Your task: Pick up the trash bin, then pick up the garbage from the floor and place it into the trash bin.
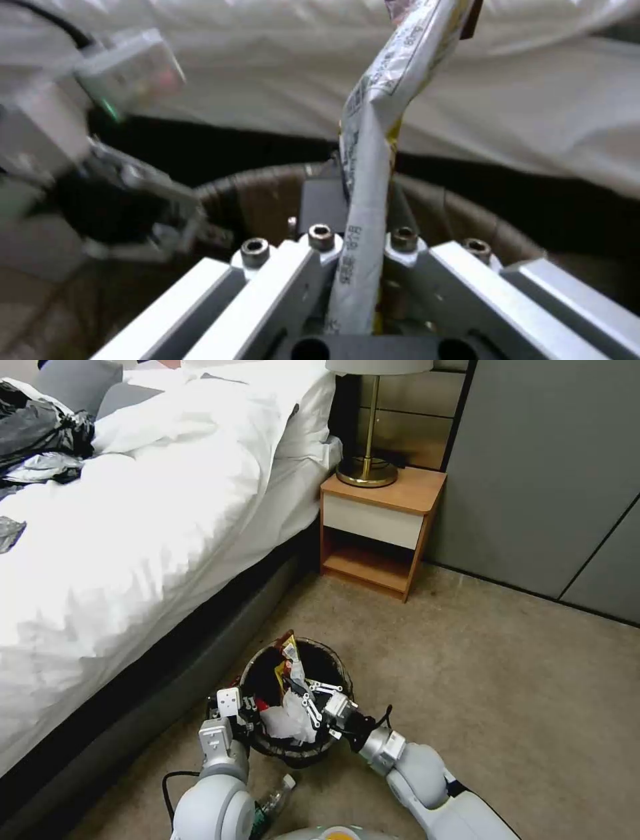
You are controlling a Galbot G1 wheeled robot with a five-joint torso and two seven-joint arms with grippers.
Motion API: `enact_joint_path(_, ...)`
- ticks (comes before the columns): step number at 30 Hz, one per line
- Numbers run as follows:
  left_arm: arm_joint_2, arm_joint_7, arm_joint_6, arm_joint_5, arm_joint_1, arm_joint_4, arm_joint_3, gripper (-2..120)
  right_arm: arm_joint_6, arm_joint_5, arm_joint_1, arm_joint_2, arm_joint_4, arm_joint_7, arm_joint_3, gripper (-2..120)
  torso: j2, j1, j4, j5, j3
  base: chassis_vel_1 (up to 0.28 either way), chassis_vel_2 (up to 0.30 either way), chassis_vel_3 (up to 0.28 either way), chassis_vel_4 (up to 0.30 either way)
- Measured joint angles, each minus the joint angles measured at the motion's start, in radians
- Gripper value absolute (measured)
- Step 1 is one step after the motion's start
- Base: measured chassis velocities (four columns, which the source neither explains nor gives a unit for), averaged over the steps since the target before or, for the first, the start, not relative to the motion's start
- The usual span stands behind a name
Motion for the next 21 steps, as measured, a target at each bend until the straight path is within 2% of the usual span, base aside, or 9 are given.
enact_joint_path(4,0.000,0.000,0.000,0.000,0.000,-0.005,0.002,0,-0.006,-0.012,0.010,0.007,-0.028,0.035,-0.002,0,0.000,0.000,-0.0001,0.0000,0.000,0.000,0.000,0.000,0.000)
enact_joint_path(7,-0.001,0.000,0.000,0.000,0.003,-0.007,0.004,0,-0.008,-0.017,0.016,0.009,-0.034,0.055,-0.005,7,0.000,0.000,0.0000,0.0000,0.000,0.000,0.000,0.000,0.000)
enact_joint_path(11,-0.002,0.000,-0.001,0.001,0.005,-0.008,0.006,0,-0.014,-0.019,0.018,0.010,-0.034,0.067,-0.010,24,0.000,0.000,0.0000,0.0000,0.000,0.000,0.000,0.000,0.000)
enact_joint_path(12,-0.002,0.000,-0.001,0.001,0.005,-0.008,0.006,0,-0.014,-0.019,0.018,0.010,-0.034,0.067,-0.010,24,0.000,0.000,0.0000,0.0000,0.000,0.000,0.000,0.000,0.000)
enact_joint_path(15,-0.001,0.000,-0.001,0.000,0.003,-0.009,0.006,0,-0.016,-0.021,0.013,0.010,-0.028,0.069,-0.013,40,0.000,0.000,0.0000,0.0001,0.000,0.000,0.000,0.000,0.000)
enact_joint_path(16,-0.001,0.000,-0.001,0.000,0.003,-0.009,0.006,0,-0.016,-0.021,0.013,0.010,-0.028,0.069,-0.013,40,0.000,0.000,0.0000,0.0001,0.000,0.000,0.000,0.000,0.000)
enact_joint_path(19,0.001,0.000,-0.001,0.000,0.002,-0.009,0.006,0,-0.016,-0.024,0.006,0.007,-0.020,0.069,-0.013,53,0.000,0.000,0.0000,0.0001,0.000,0.000,0.000,0.000,0.000)
enact_joint_path(20,0.001,0.000,-0.001,0.000,0.002,-0.009,0.006,0,-0.016,-0.024,0.006,0.007,-0.020,0.069,-0.013,53,0.000,0.000,0.0000,0.0001,0.000,0.000,0.000,0.000,0.000)
enact_joint_path(21,0.002,0.000,-0.001,0.000,0.001,-0.010,0.006,0,-0.016,-0.024,0.002,0.006,-0.016,0.069,-0.013,60,0.000,0.000,0.0000,0.0000,0.000,0.000,0.000,0.000,0.000)
